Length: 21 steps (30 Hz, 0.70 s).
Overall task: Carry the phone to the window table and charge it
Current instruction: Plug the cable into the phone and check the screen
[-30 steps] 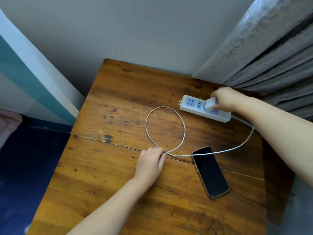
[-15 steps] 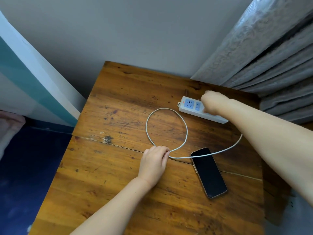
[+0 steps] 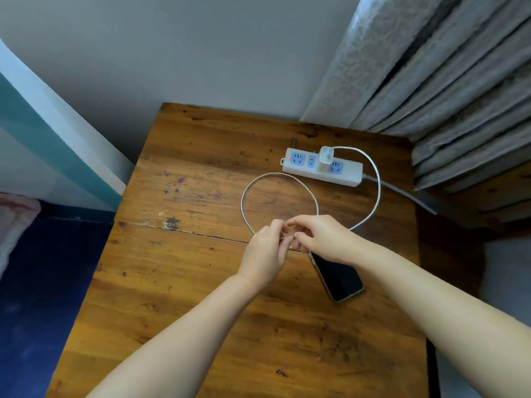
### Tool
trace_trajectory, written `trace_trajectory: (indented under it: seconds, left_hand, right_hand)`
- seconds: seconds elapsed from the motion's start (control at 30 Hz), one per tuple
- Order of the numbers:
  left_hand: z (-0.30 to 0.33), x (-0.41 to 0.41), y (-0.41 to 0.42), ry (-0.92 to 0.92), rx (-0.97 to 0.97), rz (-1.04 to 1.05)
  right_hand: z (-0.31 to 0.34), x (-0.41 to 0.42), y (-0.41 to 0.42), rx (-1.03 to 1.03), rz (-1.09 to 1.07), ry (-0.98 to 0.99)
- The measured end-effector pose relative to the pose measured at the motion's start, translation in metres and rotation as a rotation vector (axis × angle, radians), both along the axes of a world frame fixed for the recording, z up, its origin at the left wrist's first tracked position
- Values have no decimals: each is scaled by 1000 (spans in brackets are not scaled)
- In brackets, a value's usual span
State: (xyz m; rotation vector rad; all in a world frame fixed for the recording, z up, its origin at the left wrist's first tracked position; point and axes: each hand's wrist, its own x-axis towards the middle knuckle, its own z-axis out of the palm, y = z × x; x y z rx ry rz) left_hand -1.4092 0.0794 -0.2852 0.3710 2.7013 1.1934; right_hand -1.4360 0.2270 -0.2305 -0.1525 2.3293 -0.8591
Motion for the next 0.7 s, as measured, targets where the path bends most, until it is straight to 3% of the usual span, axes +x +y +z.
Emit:
trace_trajectory:
  seconds: [0.1, 0.2, 0.33, 0.43, 0.57, 0.7]
  left_hand:
    - [3, 10, 15, 17, -20, -67]
    - [-2, 20, 21, 27, -15, 3]
    - [-18, 50, 29, -353, 26, 75]
    - [-27, 66, 47, -637, 90, 207]
    - [-25, 59, 79, -835, 373, 569]
    - [-22, 49, 97, -921, 516, 699]
  right_hand:
    - [-11, 15, 22, 77, 43, 50]
    - [-21, 31, 53, 206, 91, 109]
    - [-31, 52, 87, 366, 125, 62]
    - [-39, 60, 97, 390, 5, 64]
    - [-46, 64, 92, 289, -168, 71]
    - [-46, 66, 93, 225, -240, 50]
